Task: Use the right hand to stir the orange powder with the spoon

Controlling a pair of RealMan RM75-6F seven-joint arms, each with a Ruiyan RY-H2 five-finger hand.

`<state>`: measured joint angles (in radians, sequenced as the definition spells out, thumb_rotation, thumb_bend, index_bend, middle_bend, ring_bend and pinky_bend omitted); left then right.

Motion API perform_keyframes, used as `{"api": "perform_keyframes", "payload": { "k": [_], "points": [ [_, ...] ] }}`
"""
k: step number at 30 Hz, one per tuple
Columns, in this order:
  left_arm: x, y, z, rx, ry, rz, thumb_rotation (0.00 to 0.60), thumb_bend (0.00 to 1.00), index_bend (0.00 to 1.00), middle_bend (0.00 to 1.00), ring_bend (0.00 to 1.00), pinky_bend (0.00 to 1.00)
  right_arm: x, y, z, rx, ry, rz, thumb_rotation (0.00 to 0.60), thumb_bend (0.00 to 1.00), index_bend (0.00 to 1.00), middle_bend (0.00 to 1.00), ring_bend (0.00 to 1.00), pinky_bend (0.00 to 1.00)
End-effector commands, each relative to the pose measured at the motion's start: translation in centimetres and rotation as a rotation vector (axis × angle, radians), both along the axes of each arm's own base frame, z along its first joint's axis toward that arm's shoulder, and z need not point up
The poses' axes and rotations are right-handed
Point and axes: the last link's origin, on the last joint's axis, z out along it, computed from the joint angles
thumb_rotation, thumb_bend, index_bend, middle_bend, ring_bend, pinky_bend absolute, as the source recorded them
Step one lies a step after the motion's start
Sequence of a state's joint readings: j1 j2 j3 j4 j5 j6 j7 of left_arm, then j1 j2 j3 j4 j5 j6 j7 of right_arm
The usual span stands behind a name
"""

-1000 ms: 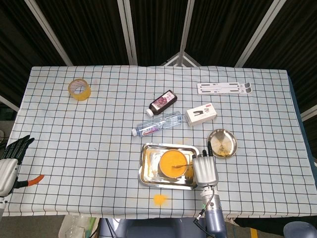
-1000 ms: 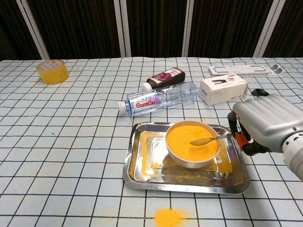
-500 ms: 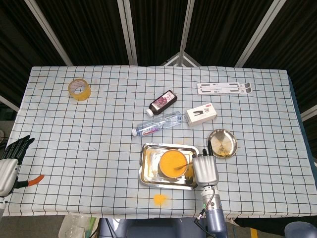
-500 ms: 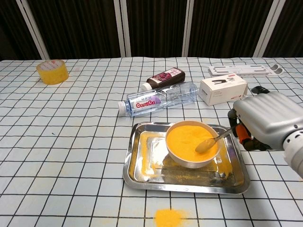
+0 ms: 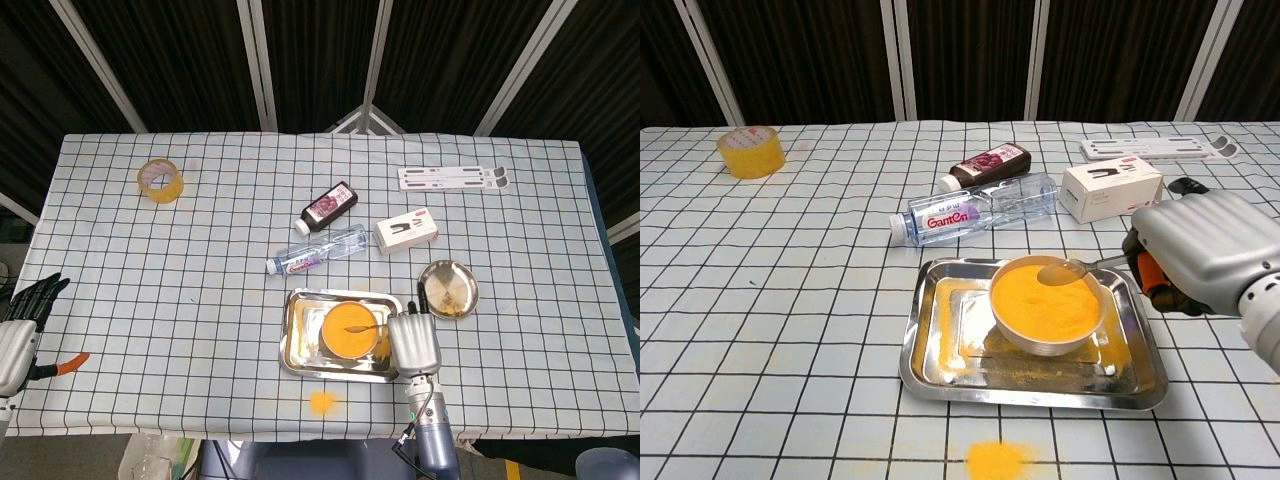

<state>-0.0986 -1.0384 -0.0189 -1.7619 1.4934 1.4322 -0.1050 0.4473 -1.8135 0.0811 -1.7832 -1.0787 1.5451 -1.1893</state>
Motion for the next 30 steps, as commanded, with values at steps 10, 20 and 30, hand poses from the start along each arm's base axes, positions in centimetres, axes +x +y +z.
{"api": "perform_keyframes", "payload": {
  "k": [10, 20, 30],
  "points": [
    [0.0, 0.0, 0.0, 0.001, 0.001, -0.002, 0.600, 0.00, 0.00, 0.00, 0.00, 0.00, -0.1, -0.3, 0.3, -0.062, 0.199, 0.216, 0.600, 0.90, 0.78, 0.70, 0.38, 0.00],
    [0.0, 0.0, 0.0, 0.001, 0.003, -0.001, 0.600, 0.00, 0.00, 0.00, 0.00, 0.00, -0.9, -0.6, 0.5, -0.118, 0.535, 0.471, 0.600, 0.90, 0.82, 0.74, 0.41, 0.00],
    [0.0, 0.0, -0.1, 0.000, 0.002, -0.001, 0.600, 0.00, 0.00, 0.00, 0.00, 0.00, -1.0, -0.1, 0.0, -0.121, 0.727, 0.538, 0.600, 0.90, 0.82, 0.75, 0.42, 0.00]
  ]
}}
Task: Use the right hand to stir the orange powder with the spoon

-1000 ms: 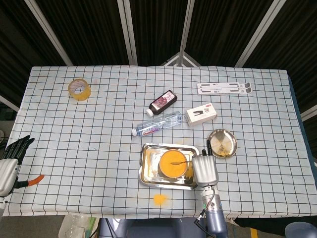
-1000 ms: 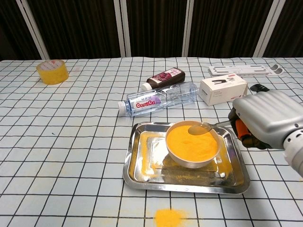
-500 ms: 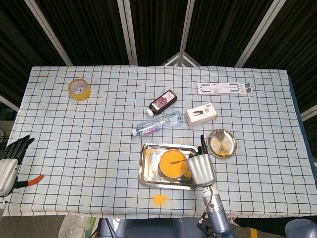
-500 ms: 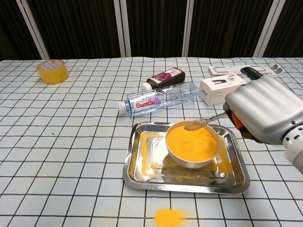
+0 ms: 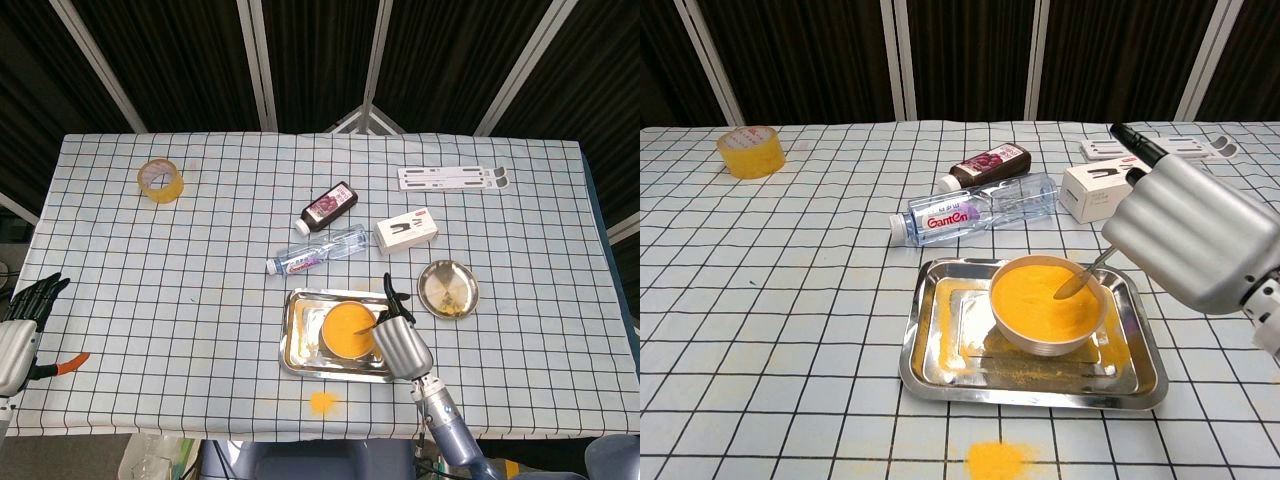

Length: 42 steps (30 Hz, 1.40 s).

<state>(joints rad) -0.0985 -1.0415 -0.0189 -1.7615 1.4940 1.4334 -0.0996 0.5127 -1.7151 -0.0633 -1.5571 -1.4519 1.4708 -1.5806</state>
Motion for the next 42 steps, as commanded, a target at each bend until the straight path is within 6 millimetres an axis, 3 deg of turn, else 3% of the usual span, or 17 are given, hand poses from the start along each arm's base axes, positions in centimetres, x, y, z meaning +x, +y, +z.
{"api": "perform_keyframes", "payload": {
  "k": [1, 14, 31, 42],
  "points": [
    [0.0, 0.0, 0.0, 0.000, -0.001, 0.001, 0.600, 0.00, 0.00, 0.00, 0.00, 0.00, 0.3, 0.4, -0.4, 0.010, 0.038, 0.014, 0.600, 0.90, 0.82, 0.75, 0.42, 0.00],
    [0.0, 0.0, 0.0, -0.001, -0.004, -0.001, 0.600, 0.00, 0.00, 0.00, 0.00, 0.00, 0.3, 1.2, -0.2, 0.021, 0.105, -0.038, 0.600, 0.90, 0.82, 0.75, 0.42, 0.00],
    [-0.1, 0.1, 0.2, 0.006, -0.014, 0.009, 0.600, 0.00, 0.00, 0.00, 0.00, 0.00, 1.3, -1.0, -1.3, 0.004, -0.003, -0.097, 0.600, 0.90, 0.83, 0.75, 0.43, 0.00],
    [-0.1, 0.0, 0.1, 0.001, -0.012, 0.007, 0.600, 0.00, 0.00, 0.00, 0.00, 0.00, 2.0, -0.1, -0.2, 0.003, -0.004, -0.074, 0.600, 0.90, 0.83, 0.75, 0.43, 0.00]
  ]
}}
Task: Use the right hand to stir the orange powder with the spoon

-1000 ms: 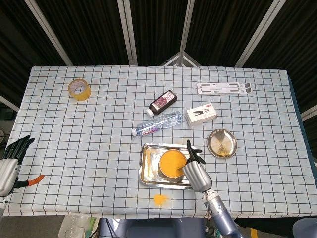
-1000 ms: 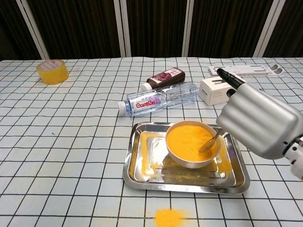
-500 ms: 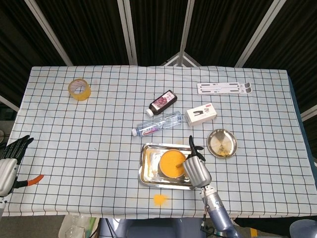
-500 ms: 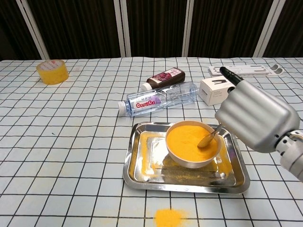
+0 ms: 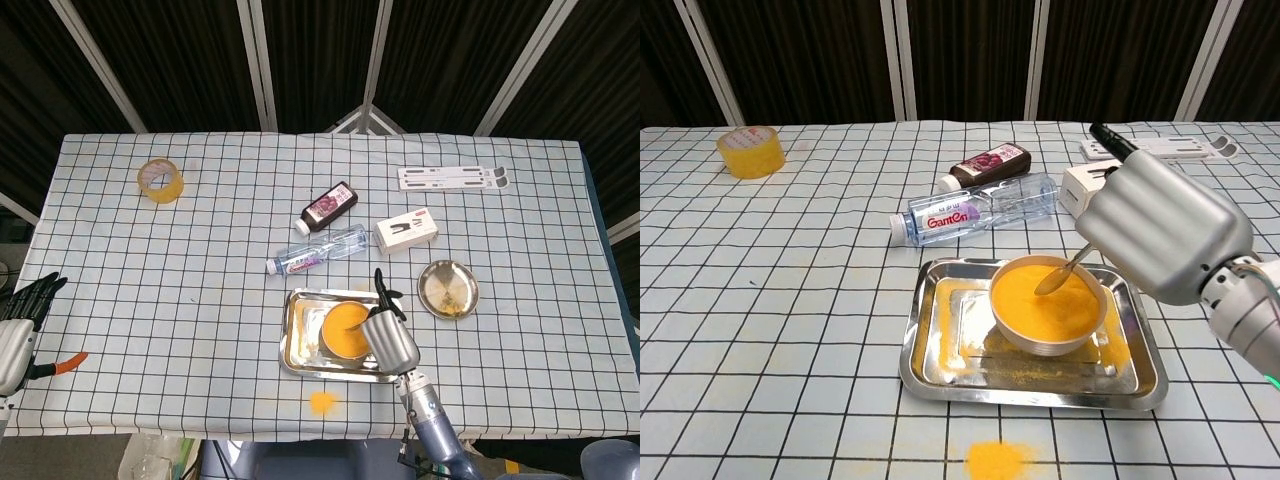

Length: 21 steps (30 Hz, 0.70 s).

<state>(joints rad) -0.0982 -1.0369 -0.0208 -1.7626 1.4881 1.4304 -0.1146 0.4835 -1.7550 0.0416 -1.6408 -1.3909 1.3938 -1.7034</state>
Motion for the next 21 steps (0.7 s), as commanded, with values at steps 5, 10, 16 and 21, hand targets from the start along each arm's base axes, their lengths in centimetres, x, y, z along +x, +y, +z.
{"api": "perform_keyframes", "payload": {
  "k": [5, 10, 16, 21],
  "points": [
    [0.1, -0.1, -0.1, 0.000, 0.006, -0.004, 0.600, 0.00, 0.00, 0.00, 0.00, 0.00, -1.3, 1.0, 0.6, 0.004, 0.013, -0.032, 0.600, 0.90, 0.83, 0.75, 0.43, 0.00],
    [0.1, 0.0, -0.2, 0.000, 0.007, -0.001, 0.600, 0.00, 0.00, 0.00, 0.00, 0.00, -1.9, 1.4, 0.6, 0.018, 0.017, -0.053, 0.600, 0.90, 0.83, 0.75, 0.43, 0.00],
    [0.1, 0.0, -0.2, -0.001, 0.005, 0.001, 0.600, 0.00, 0.00, 0.00, 0.00, 0.00, -2.4, 1.4, -0.2, 0.031, 0.012, -0.079, 0.600, 0.90, 0.83, 0.75, 0.43, 0.00],
    [0.0, 0.1, -0.1, 0.001, 0.002, 0.005, 0.600, 0.00, 0.00, 0.00, 0.00, 0.00, -2.2, 0.9, -1.0, 0.029, -0.009, -0.089, 0.600, 0.90, 0.83, 0.75, 0.43, 0.00]
  ]
}}
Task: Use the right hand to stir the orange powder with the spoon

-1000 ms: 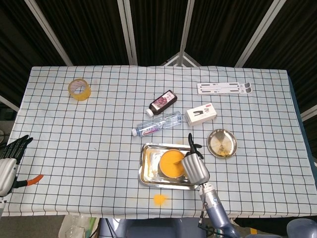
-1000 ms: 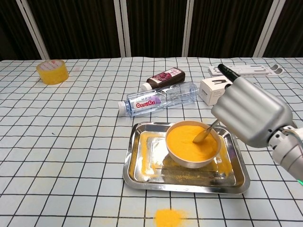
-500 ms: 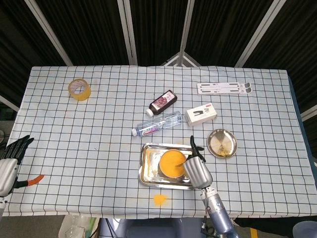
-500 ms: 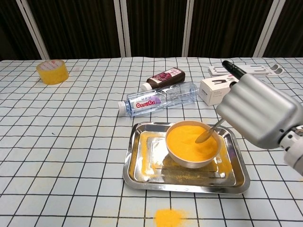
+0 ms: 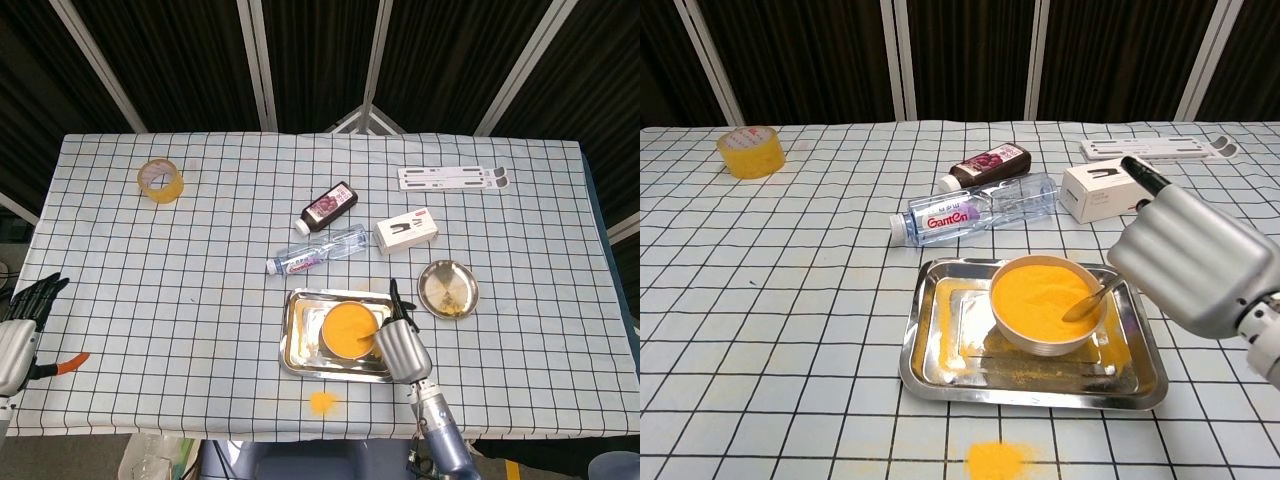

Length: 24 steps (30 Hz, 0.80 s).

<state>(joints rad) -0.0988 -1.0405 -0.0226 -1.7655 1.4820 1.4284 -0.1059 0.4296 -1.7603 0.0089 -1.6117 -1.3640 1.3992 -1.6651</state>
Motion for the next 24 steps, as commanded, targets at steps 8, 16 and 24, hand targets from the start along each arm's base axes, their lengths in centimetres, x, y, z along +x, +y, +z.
{"api": "perform_keyframes", "payload": {
  "k": [8, 16, 24],
  "points": [
    [-0.1, 0.0, 0.1, 0.001, -0.005, 0.006, 0.600, 0.00, 0.00, 0.00, 0.00, 0.00, 0.6, -1.2, -0.7, -0.025, -0.039, -0.008, 0.600, 0.90, 0.83, 0.75, 0.43, 0.00],
    [-0.1, 0.0, 0.1, 0.000, -0.006, 0.006, 0.600, 0.00, 0.00, 0.00, 0.00, 0.00, 1.8, -1.7, 0.0, -0.044, -0.056, 0.015, 0.600, 0.90, 0.83, 0.75, 0.43, 0.00],
    [0.0, -0.1, 0.1, 0.002, -0.004, 0.004, 0.600, 0.00, 0.00, 0.00, 0.00, 0.00, 2.0, -1.4, 0.5, -0.036, -0.054, 0.022, 0.600, 0.90, 0.83, 0.75, 0.43, 0.00]
  ]
}}
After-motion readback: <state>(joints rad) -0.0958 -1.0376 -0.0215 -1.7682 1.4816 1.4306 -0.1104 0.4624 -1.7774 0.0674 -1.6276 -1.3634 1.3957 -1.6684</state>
